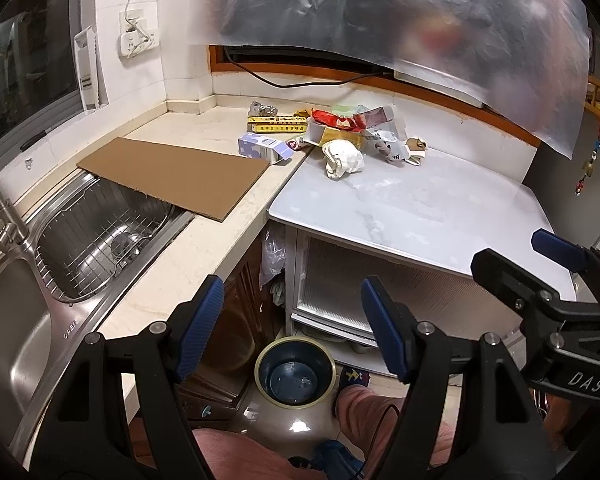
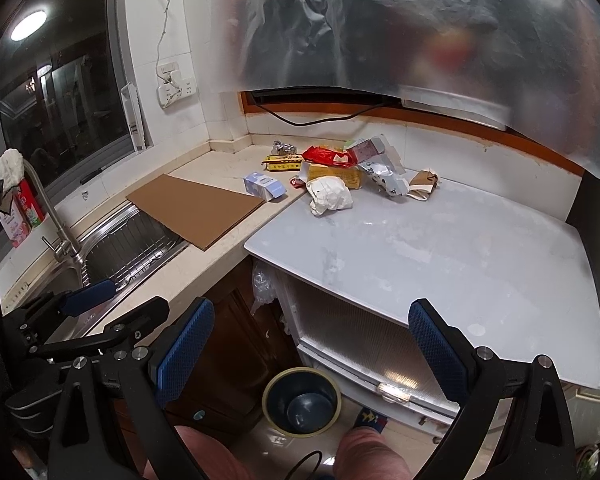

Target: Collect trash

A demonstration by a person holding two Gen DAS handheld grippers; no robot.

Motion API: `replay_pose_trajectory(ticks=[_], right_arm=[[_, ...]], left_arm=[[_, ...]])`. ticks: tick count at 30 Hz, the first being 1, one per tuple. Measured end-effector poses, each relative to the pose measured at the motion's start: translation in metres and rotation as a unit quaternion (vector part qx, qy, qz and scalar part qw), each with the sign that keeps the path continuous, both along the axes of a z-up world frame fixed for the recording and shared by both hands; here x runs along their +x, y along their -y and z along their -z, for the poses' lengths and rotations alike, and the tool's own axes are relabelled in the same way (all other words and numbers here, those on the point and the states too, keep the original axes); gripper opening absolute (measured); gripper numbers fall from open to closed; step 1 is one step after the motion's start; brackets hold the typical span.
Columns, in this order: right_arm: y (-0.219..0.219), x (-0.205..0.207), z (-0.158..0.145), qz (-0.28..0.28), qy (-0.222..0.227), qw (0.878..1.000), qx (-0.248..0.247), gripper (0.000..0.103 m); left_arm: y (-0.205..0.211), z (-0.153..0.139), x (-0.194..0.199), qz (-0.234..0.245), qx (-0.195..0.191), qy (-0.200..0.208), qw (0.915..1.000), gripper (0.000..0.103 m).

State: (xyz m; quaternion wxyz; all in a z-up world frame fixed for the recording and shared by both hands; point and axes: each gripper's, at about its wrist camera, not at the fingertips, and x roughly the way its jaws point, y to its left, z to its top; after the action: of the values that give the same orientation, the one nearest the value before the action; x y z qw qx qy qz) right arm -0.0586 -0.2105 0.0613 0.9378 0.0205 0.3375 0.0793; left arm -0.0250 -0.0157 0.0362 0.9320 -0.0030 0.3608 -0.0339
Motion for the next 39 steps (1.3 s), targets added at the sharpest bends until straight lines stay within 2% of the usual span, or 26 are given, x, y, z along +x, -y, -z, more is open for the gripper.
replay_pose_trajectory(ticks=[7, 13, 18, 23, 29, 32, 35, 39], right_arm=[[0.008, 0.014, -0.006, 0.002, 0.002, 1.000, 0.005, 0.099], [0.024, 0.049, -0.011, 0.010, 0.006, 1.000, 0.002, 0.099], [0.046, 0.089, -0.014, 0.028, 0.016, 0.999, -0.018, 0.099], [0.077, 0.134, -0.012, 0.038, 0.013, 0.999, -0.013, 0.099], [0.119, 0.198, 0.000, 0.065, 0.003, 0.998, -0.018, 0.099], [0.149, 0.240, 0.012, 0.084, -0.015, 0.996, -0.002, 0.099], [0.182, 0.286, 0.029, 0.104, -0.043, 0.993, 0.040, 0.099], [0.216, 0.343, 0.052, 0.129, -0.066, 0.984, 0.098, 0.091]], left_arm=[[0.009, -0.009, 0.021, 0.003, 0.008, 0.001, 1.0000, 0.069], [0.024, -0.016, 0.057, 0.014, 0.013, -0.001, 0.9998, 0.069], [0.042, -0.015, 0.102, 0.018, 0.019, -0.007, 0.9996, 0.069], [0.059, -0.010, 0.152, 0.017, 0.029, -0.009, 0.9994, 0.069], [0.074, 0.006, 0.223, 0.020, 0.010, -0.037, 0.9991, 0.069], [0.084, 0.019, 0.260, 0.023, 0.007, -0.056, 0.9982, 0.069], [0.092, 0.035, 0.291, 0.029, -0.008, -0.075, 0.9967, 0.069], [0.101, 0.052, 0.326, 0.020, -0.022, -0.082, 0.9962, 0.069]])
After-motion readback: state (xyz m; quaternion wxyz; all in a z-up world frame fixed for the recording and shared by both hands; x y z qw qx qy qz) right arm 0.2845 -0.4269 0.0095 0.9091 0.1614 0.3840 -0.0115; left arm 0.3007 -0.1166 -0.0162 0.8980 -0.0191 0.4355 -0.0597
